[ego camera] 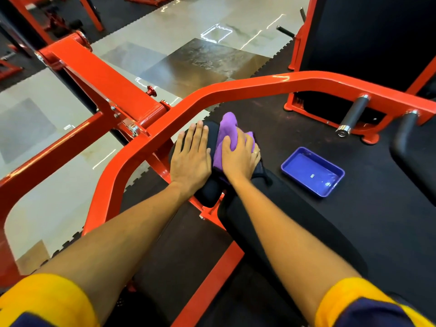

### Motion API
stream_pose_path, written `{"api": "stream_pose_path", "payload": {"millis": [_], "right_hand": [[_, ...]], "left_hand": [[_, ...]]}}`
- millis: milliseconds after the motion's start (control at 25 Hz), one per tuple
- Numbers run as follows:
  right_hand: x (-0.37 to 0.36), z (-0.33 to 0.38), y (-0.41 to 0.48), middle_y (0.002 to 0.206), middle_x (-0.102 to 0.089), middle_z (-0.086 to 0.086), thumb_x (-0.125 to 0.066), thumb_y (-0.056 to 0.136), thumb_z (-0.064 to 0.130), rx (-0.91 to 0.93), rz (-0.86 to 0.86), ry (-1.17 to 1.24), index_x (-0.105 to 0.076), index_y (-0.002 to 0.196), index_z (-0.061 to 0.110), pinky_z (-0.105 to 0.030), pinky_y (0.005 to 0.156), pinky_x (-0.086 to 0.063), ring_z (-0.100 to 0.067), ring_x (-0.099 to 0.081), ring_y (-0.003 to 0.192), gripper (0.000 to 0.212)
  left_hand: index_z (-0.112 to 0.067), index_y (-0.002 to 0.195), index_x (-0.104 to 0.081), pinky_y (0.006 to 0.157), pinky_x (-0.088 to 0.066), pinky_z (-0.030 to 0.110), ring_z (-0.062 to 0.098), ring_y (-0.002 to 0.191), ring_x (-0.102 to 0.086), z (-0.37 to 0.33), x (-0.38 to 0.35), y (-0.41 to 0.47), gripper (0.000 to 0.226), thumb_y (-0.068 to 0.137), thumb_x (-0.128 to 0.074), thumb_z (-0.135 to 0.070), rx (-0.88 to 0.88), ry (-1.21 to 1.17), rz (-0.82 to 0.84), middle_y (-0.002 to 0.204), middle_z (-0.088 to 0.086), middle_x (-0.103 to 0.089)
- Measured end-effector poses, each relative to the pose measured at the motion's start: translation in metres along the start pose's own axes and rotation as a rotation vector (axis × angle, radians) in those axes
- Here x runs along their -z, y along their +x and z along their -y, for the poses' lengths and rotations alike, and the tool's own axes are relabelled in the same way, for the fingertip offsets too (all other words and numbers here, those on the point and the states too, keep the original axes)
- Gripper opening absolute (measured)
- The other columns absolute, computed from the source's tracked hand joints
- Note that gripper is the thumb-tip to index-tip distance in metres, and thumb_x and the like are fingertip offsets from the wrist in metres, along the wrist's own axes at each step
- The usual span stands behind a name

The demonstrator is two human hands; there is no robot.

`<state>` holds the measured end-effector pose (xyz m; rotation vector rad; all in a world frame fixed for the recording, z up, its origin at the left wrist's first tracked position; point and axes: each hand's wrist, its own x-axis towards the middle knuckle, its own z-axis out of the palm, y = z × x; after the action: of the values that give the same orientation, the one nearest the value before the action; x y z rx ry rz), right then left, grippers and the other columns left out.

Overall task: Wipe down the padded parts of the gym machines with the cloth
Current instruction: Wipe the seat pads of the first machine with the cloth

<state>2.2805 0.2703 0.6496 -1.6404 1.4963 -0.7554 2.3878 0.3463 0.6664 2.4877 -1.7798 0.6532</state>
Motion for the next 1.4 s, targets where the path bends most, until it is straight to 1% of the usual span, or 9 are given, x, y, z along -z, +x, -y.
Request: {"api": "stream_pose_path", "payload": {"millis": [120,240,360,480,720,800,960,1240,1400], "right_hand": [[-0.017,-0.012,-0.071,0.172,-0.007,-0.001,-0.044,0.107,0.027,0.105,-0.057,0.161,-0.029,0.160,0.026,-0.043,0.127,-0.001,-0.030,0.000,0.158,0.055],[-0.026,-0.021,-0.120,0.172,0.002,-0.004,-0.041,0.106,0.018,0.088,0.029,0.235,-0.025,0.161,0.022,-0.049,0.126,-0.020,-0.027,-0.008,0.158,0.057],[0.001,-0.032,-0.130,0.171,-0.001,0.004,-0.038,0.105,0.016,0.146,0.164,0.268,-0.027,0.160,0.029,-0.050,0.117,-0.038,-0.029,-0.029,0.152,0.058],[0.042,-0.037,-0.126,0.170,-0.011,0.008,-0.037,0.109,0.018,0.143,0.207,0.224,-0.031,0.159,0.030,-0.033,0.110,-0.039,-0.026,-0.040,0.144,0.052],[0.092,-0.063,-0.117,0.169,-0.014,0.005,-0.040,0.108,0.029,0.173,0.094,-0.052,-0.036,0.156,0.031,-0.050,0.109,-0.043,-0.032,-0.031,0.148,0.048],[0.085,-0.083,-0.123,0.169,-0.014,0.003,-0.042,0.106,0.040,0.245,0.210,-0.317,-0.037,0.155,0.033,-0.054,0.112,-0.040,-0.033,-0.020,0.152,0.050],[0.046,-0.111,-0.116,0.171,-0.010,-0.001,-0.042,0.097,0.067,0.446,0.320,-0.590,-0.036,0.155,0.040,-0.067,0.121,-0.002,-0.047,0.004,0.155,0.065],[0.045,-0.118,-0.061,0.161,-0.039,-0.002,-0.052,0.084,0.066,0.590,0.132,-0.523,-0.062,0.135,0.030,-0.067,0.121,-0.016,-0.043,-0.014,0.155,0.063],[0.029,-0.137,-0.100,0.164,-0.035,-0.005,-0.059,0.089,0.053,0.606,0.026,-0.375,-0.061,0.139,0.029,-0.065,0.123,-0.011,-0.044,-0.014,0.155,0.055]], "left_hand": [[-0.006,0.161,-0.016,0.128,-0.009,0.043,0.026,0.157,-0.012,0.002,0.001,-0.002,0.063,0.106,-0.015,-0.036,-0.023,0.036,0.015,0.168,0.013,-0.015],[-0.006,0.161,-0.011,0.128,-0.006,0.044,0.027,0.157,-0.007,0.002,0.005,-0.001,0.063,0.107,-0.018,-0.037,-0.026,0.034,0.059,0.169,0.013,-0.011],[-0.006,0.161,-0.005,0.127,0.004,0.043,0.026,0.157,0.001,0.001,0.015,-0.003,0.064,0.108,-0.022,-0.037,-0.026,0.025,0.124,0.170,0.012,-0.002],[-0.005,0.161,-0.008,0.127,0.007,0.044,0.028,0.157,0.002,-0.004,0.027,-0.004,0.064,0.108,-0.027,-0.036,-0.020,-0.051,0.191,0.169,0.014,-0.002],[-0.001,0.154,-0.035,0.128,0.000,0.045,0.028,0.154,-0.023,-0.024,0.035,-0.012,0.059,0.103,-0.042,-0.028,-0.260,-0.056,0.188,0.162,0.015,-0.033],[-0.002,0.155,-0.034,0.128,0.000,0.045,0.029,0.153,-0.025,-0.029,0.029,-0.013,0.060,0.102,-0.042,-0.028,-0.306,-0.022,0.170,0.161,0.015,-0.035],[-0.007,0.160,-0.022,0.128,-0.001,0.045,0.025,0.156,-0.014,-0.031,0.011,-0.012,0.064,0.104,-0.026,-0.037,-0.393,0.031,0.147,0.168,0.012,-0.020],[-0.010,0.162,-0.019,0.128,-0.006,0.046,0.023,0.157,-0.009,-0.034,-0.005,-0.014,0.063,0.106,-0.022,-0.041,-0.354,0.073,0.084,0.169,0.008,-0.014],[-0.011,0.161,-0.022,0.128,-0.008,0.046,0.023,0.157,-0.012,-0.032,-0.004,-0.014,0.064,0.106,-0.026,-0.041,-0.348,0.061,0.061,0.169,0.008,-0.017]]}}
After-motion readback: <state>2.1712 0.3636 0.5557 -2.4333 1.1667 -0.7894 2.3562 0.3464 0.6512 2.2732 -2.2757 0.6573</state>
